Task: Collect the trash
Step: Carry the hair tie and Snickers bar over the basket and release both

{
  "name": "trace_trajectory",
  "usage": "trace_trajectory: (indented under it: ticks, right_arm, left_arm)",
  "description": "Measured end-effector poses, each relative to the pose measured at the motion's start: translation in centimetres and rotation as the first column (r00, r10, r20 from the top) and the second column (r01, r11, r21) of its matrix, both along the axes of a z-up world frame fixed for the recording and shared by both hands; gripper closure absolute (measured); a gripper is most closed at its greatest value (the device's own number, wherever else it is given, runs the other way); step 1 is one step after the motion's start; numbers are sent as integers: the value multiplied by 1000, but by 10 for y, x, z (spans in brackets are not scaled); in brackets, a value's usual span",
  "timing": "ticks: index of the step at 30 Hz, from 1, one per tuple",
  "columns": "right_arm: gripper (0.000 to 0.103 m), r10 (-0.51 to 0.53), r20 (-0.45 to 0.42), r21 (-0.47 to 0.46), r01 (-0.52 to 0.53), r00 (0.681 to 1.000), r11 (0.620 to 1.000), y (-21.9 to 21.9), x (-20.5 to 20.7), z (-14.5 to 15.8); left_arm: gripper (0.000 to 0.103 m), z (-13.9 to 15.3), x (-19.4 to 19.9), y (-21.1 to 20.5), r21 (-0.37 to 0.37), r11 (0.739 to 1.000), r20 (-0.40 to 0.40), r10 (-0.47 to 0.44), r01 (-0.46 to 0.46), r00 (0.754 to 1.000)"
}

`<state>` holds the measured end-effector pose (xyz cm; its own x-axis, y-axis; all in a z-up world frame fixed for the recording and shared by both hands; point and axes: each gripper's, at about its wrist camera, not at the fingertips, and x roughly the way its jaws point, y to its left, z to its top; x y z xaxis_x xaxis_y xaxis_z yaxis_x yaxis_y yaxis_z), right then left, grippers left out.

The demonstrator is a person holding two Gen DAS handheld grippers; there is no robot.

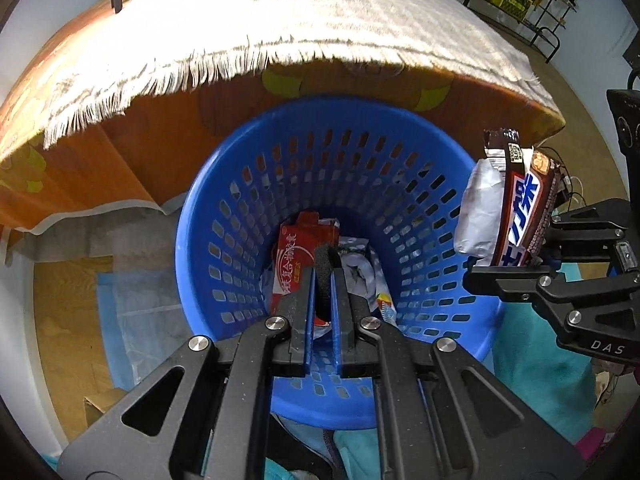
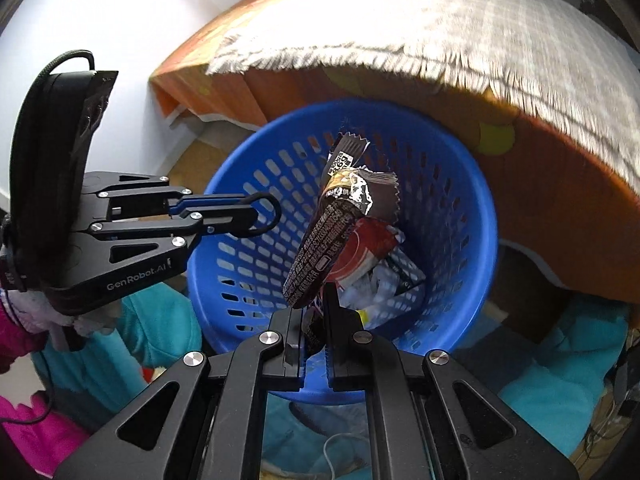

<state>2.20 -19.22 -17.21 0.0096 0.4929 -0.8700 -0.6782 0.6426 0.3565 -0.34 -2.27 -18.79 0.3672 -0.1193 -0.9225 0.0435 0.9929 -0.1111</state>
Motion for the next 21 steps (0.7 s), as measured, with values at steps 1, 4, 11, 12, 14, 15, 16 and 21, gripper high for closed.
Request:
trace_trajectory:
  ticks: [1, 4, 11, 12, 14, 15, 16, 21]
  right_arm:
    - [98, -2, -6, -2, 2, 1000, 1000, 0, 0, -3]
    - [98, -7, -21, -9, 7, 1000, 1000, 0, -2, -11]
    - [97, -24, -43, -21, 24, 999, 1000, -3, 0, -22]
    - [97, -27, -43, -21, 26, 999, 999, -3, 0, -23]
    - [97, -31, -42, -21, 30, 999, 999, -4, -1, -22]
    - [97, -32, -41, -25, 31, 999, 999, -4, -1, -23]
    - [97, -34, -39, -28, 33, 999, 999, -4, -1, -23]
    - [95, -50, -40, -38, 48, 998, 998, -7, 1, -25]
  left_arm:
    - [98, -2, 1, 0, 2, 1000, -5, 0, 0, 1000]
    - [98, -6, 3, 1, 7, 1000, -19, 4, -4, 1000]
    - [98, -14, 5, 3, 17, 1000, -48, 19, -18, 999]
    - [98, -14, 6, 3, 20, 1000, -49, 20, -19, 999]
    - [98, -15, 6, 4, 26, 999, -52, 23, -21, 998]
    - [98, -16, 6, 4, 28, 999, -54, 24, -22, 998]
    - [98, -16, 6, 3, 30, 999, -55, 24, -23, 998]
    - [97, -21, 7, 4, 41, 999, -69, 35, -33, 997]
